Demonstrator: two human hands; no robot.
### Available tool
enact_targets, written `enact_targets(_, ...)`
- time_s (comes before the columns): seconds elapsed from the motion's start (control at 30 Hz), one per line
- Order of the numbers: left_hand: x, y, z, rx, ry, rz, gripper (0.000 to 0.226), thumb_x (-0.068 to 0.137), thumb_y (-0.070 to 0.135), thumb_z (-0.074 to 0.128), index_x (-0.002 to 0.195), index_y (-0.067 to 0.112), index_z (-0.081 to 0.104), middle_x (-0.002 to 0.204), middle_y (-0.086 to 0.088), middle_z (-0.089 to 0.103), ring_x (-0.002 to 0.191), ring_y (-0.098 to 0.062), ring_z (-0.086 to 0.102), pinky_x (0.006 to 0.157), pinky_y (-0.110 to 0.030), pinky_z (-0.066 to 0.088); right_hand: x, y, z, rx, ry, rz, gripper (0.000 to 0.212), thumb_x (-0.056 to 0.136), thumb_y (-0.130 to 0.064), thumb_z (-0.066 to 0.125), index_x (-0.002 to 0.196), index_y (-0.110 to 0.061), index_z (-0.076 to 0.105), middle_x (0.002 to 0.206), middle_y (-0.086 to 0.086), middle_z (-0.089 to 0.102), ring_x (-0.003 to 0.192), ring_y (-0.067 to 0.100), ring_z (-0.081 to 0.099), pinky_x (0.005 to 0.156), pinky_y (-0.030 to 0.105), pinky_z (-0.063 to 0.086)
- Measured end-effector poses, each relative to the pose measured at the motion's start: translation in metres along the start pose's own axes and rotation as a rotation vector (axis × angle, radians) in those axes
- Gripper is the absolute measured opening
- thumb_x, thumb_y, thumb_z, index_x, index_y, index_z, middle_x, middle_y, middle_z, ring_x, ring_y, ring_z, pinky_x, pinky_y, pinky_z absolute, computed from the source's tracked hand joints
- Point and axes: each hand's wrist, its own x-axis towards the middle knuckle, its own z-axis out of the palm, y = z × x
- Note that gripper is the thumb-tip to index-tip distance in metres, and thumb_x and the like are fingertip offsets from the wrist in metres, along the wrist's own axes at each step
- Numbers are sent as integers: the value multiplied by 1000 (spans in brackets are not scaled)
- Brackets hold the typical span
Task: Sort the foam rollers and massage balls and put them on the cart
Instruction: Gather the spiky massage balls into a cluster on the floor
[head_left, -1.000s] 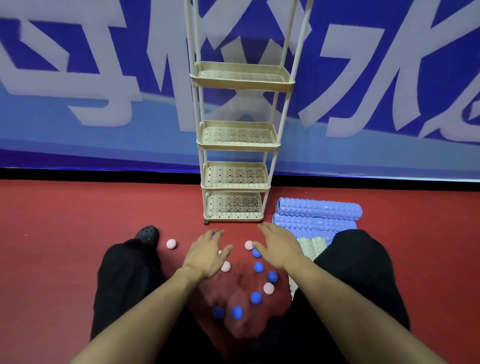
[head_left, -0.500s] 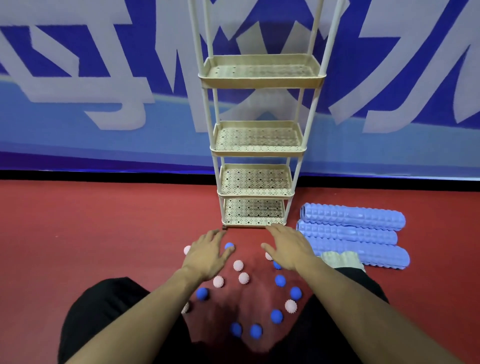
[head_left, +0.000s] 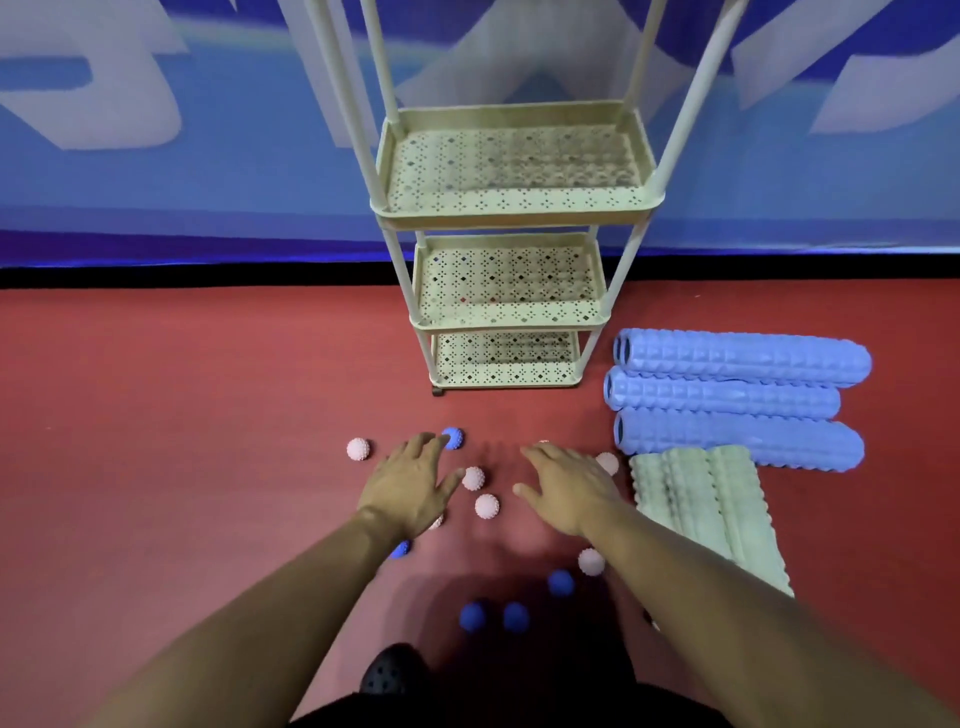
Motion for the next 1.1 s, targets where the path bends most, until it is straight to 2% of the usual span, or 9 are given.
enact_targets(0.27,-18,-20,50,-11,7,-30,63,102,52,42,155,19,33,154,-4,39,139,-29,39,113,-43,37,-9,-8,53,-7,71,29,59,99,-53,46,149,-22,39,150,0,44,134,29,46,109,44,40)
enact_targets(0.4,-33,-31,59,18,-22,-34,63,102,53,43,155,20,33,153,-5,40,138,-29,41,111,-44,38,-14,-17,61,23,42,12,61,97,-56,48,147,-23,40,147,-1,45,131,27,50,101,41,43)
enact_targets(0.5,3,-43,74,-31,-20,-87,62,102,52,44,154,20,34,152,-7,42,138,-29,42,110,-43,39,25,-13,68,42,44,7,61,94,-59,49,144,-24,44,144,-3,48,129,25,51,97,42,43)
enact_targets(0.6,27,-49,102,-70,-89,-132,60,101,48,47,154,20,34,151,-8,42,133,-32,46,107,-44,41,58,-5,83,0,14,-11,61,93,-59,53,141,-23,45,141,-2,50,128,25,52,97,42,43)
enact_targets(0.7,62,-69,153,-85,-185,-180,61,100,47,50,152,21,35,145,-8,44,129,-34,49,105,-46,43,108,5,118,5,-65,-5,62,91,-58,57,141,-22,45,140,-1,49,127,27,54,101,42,46)
enact_targets(0.77,79,-83,177,-67,-220,-192,60,100,46,51,151,20,36,141,-9,46,128,-36,50,105,-45,42,131,8,140,-5,-95,-37,60,90,-58,58,137,-22,48,136,-1,51,125,27,56,97,40,45)
enact_targets(0.9,100,-106,211,-141,-232,-255,55,96,41,54,147,24,41,130,-7,46,124,-37,50,104,-45,43,156,19,184,20,-75,-56,58,83,-65,60,125,-27,52,128,-2,55,121,25,57,93,37,44)
enact_targets(1.0,104,-114,236,-248,-200,-314,54,90,46,66,136,25,50,128,-3,47,121,-31,54,103,-38,43,158,27,217,116,-63,-16,62,79,-69,64,127,-34,48,133,-7,53,125,22,54,98,38,43)
enact_targets(1.1,104,-108,257,-468,-72,-387,47,81,40,81,119,21,61,121,0,54,111,-21,59,99,-25,42,155,26,242,306,18,86,50,82,-60,68,120,-36,46,133,-10,52,120,23,58,95,39,46)
